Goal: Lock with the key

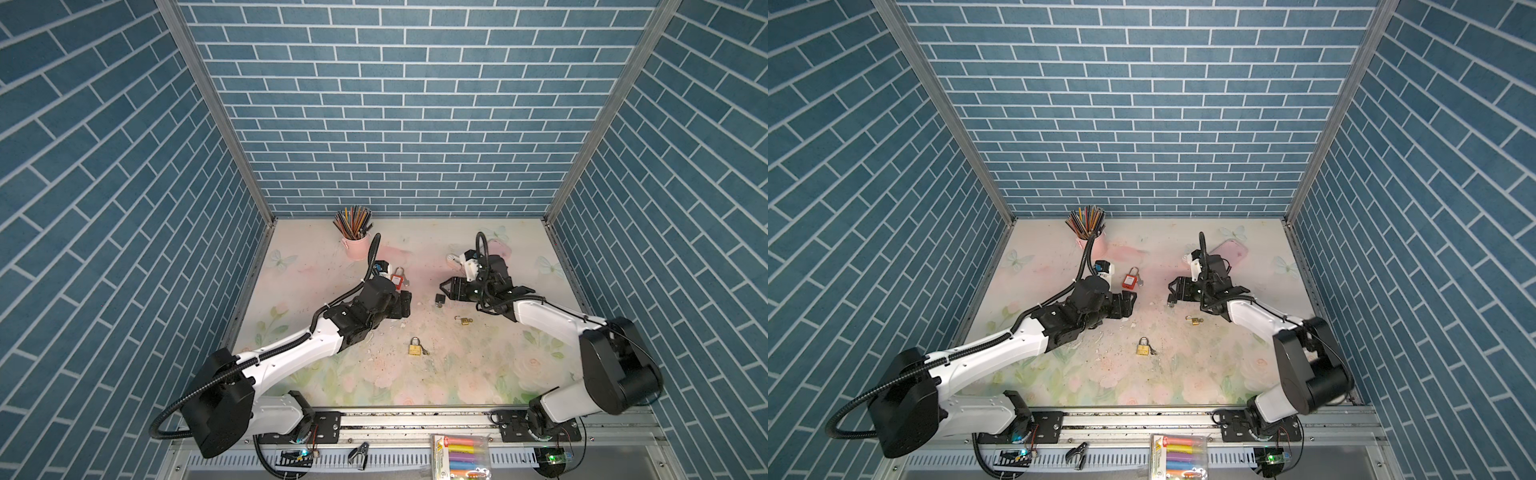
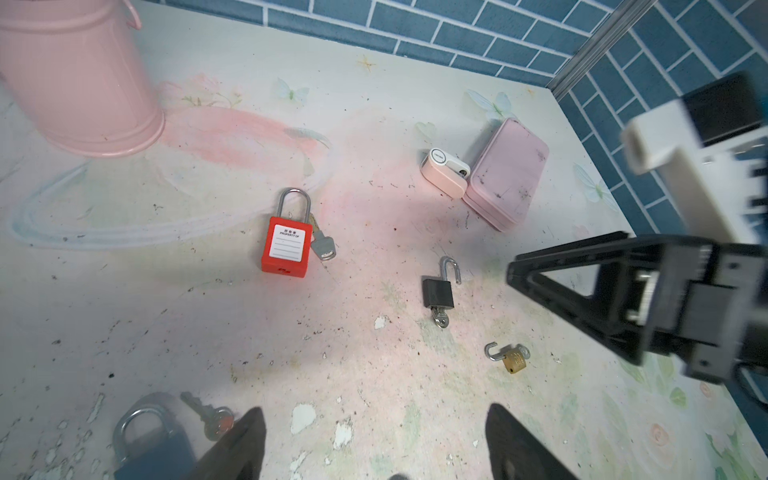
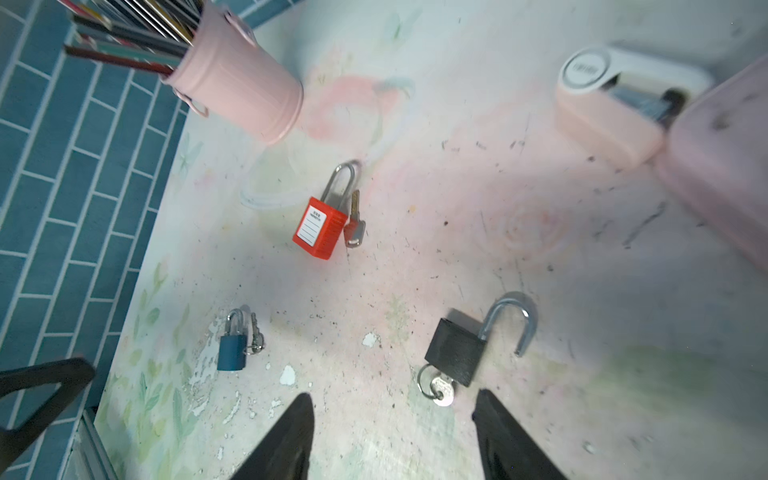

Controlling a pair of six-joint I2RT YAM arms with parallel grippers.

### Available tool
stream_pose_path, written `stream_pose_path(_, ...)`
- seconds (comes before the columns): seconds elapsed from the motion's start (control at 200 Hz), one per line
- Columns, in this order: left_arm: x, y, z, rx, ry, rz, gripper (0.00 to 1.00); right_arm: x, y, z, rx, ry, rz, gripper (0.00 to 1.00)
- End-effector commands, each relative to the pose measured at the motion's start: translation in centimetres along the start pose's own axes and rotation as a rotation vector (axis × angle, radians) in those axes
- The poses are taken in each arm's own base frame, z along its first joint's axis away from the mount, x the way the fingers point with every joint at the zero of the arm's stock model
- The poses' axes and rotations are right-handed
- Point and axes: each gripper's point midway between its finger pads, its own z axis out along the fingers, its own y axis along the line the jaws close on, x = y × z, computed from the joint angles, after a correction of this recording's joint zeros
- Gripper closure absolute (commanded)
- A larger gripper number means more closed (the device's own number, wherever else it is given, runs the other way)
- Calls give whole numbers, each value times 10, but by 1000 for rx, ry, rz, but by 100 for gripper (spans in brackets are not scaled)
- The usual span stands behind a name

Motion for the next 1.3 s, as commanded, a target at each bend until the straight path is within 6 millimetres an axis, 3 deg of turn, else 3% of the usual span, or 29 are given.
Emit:
stream_pose_path(0.0,-5,-12,10,-26,21,119,17,-5,-26,-27,114,-92,103,36)
stream_pose_path(0.32,15,-46,81,-92,201,295,17,20,-60,-72,189,-198,217,32)
stream_pose_path(0.465,31,-65,110,-78,249,327,18,27,-63,-84,179,-236,232,31)
stream_pose_path(0.635,43,-73,139,-90,278,339,20,30,-63,-90,168,-253,226,31)
stream_pose_path(0.88,60,-77,160,-134,317,365,24,32,-64,-88,167,-239,216,31)
stream_pose_path(1.295,86,-61,178,-202,367,357,36,29,-64,-87,156,-246,214,31)
